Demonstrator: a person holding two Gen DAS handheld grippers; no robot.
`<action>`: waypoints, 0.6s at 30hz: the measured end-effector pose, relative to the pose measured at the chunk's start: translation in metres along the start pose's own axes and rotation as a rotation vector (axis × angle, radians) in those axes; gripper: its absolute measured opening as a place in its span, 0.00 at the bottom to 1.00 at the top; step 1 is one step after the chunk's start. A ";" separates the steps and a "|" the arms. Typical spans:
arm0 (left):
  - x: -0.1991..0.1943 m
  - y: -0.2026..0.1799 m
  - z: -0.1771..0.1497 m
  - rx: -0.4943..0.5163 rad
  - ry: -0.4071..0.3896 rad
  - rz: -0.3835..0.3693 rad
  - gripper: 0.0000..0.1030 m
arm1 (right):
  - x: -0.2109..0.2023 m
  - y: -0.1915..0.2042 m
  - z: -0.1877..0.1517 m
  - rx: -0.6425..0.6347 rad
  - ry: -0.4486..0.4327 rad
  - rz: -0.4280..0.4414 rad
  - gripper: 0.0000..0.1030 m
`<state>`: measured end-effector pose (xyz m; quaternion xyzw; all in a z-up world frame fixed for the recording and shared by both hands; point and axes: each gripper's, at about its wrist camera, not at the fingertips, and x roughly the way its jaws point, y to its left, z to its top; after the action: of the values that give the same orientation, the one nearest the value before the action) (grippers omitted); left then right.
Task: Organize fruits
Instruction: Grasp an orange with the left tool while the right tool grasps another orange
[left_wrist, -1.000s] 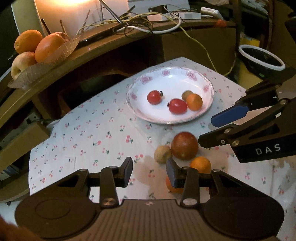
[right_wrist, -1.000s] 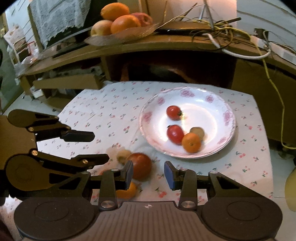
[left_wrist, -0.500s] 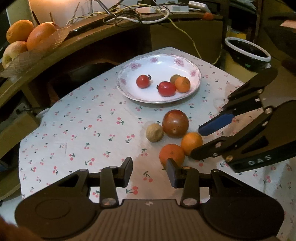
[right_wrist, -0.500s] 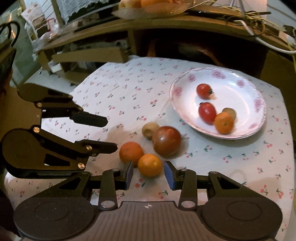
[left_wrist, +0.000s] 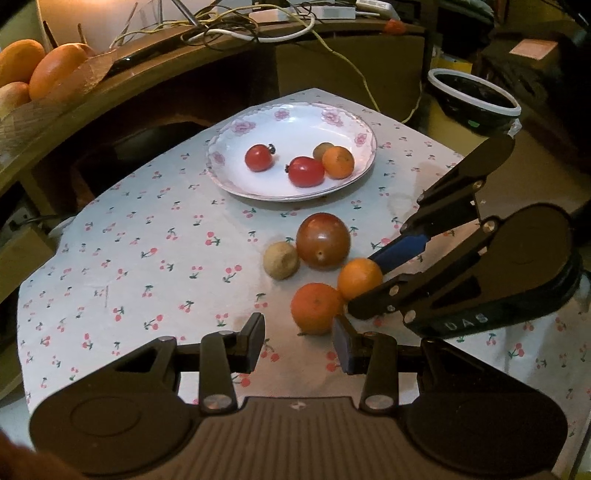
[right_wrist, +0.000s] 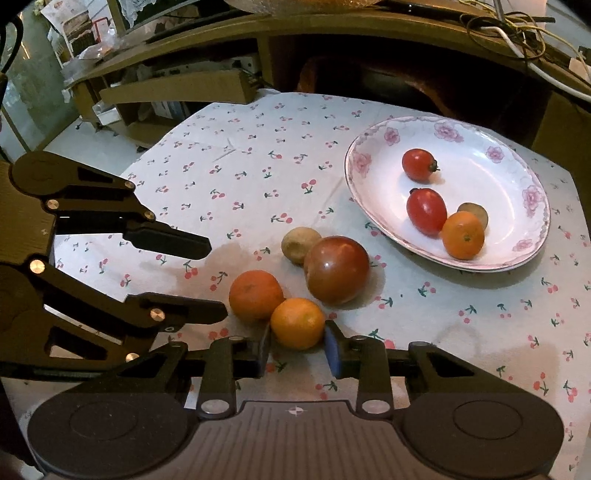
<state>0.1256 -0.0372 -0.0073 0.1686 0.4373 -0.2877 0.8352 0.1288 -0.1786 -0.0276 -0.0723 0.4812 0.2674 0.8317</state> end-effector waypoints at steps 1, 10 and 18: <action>0.001 -0.001 0.001 0.003 0.000 -0.003 0.45 | -0.001 0.000 0.000 0.000 0.005 0.001 0.32; 0.021 -0.013 0.006 0.016 0.024 -0.003 0.45 | -0.016 -0.014 -0.008 0.031 0.012 -0.041 0.32; 0.029 -0.014 0.006 -0.009 0.023 -0.001 0.45 | -0.019 -0.026 -0.017 0.056 0.019 -0.057 0.33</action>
<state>0.1337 -0.0606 -0.0286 0.1679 0.4481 -0.2842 0.8308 0.1214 -0.2145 -0.0241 -0.0652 0.4940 0.2295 0.8361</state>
